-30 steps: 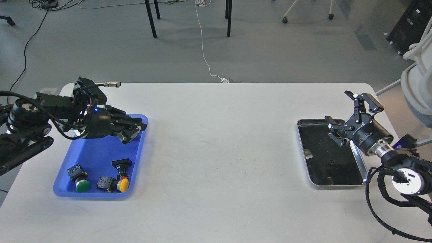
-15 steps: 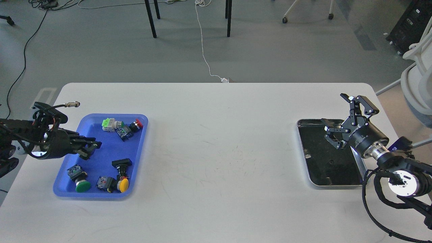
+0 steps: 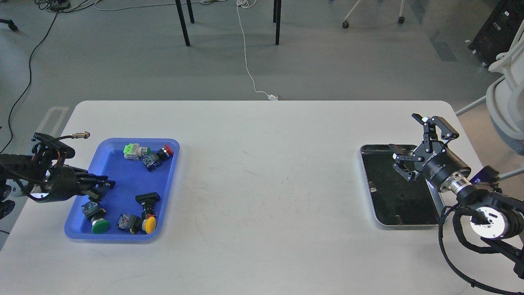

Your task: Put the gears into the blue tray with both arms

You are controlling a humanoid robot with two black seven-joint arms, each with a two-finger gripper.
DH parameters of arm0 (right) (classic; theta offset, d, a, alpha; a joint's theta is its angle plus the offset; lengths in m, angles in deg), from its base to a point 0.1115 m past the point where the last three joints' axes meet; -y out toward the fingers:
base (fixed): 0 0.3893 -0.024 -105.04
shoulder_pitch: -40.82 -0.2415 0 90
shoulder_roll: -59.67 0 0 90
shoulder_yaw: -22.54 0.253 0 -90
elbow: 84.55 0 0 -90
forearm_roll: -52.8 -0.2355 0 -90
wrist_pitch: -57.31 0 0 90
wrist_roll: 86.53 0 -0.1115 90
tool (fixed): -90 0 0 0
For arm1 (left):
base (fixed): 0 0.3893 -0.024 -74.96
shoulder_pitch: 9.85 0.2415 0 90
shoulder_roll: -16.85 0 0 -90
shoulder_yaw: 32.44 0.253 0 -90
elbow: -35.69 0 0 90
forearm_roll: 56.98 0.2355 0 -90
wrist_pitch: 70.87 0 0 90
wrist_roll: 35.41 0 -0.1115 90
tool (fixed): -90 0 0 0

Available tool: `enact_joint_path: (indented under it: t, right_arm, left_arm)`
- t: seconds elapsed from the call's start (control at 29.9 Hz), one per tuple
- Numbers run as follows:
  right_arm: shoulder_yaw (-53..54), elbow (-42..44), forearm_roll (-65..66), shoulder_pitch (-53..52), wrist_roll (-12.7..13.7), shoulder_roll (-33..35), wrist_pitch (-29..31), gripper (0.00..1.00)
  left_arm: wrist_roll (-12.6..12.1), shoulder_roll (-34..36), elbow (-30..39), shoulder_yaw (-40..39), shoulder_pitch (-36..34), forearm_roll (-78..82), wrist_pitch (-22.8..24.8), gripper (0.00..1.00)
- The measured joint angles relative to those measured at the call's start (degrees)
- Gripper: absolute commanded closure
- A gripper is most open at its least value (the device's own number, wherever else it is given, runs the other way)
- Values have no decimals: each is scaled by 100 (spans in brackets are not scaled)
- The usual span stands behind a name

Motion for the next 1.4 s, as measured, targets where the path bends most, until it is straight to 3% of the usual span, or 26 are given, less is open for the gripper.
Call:
enact_joint_path:
  t: [0.07,0.27,0.4,0.7,0.84,0.97,1.1,1.24,1.4]
  right_arm:
    - [0,-5,0,0,0,0,0,3]
    - [-1,-20,0,0,0,23,1,3]
    - [11,-26,0,0,0,23,5,3]
    - [45,-43,0,-21,0,0,49,3]
    - [40,-55,0,-25,0,2,102,3]
    - [12,-80,0,-24,0,42,263,3]
    - [-66,-96,39,-25,0,117,538,3]
    - [-244,-245,1135,-157,0,552,619,3]
    - [-727,-478,3949,-794,0,1204,624,3]
  left_arm:
    - [0,3,1,-4,1,0,0,12]
    - [0,54,6,-149,-10,-341,-18,11]
    - [-1,89,147,-726,-29,-1156,-33,7]
    - [-1,68,1657,-1745,442,-5097,-359,2]
    - [-1,-527,1997,-2505,1013,-6618,-433,2]
    - [-14,-1386,2248,-3664,1842,-6920,-439,2]
    - [-433,-2236,2373,-4351,2463,-6963,-422,2]
    - [-792,-2711,2386,-4635,2840,-6964,-418,2]
    - [-854,-2885,2396,-4677,2969,-6942,-434,2]
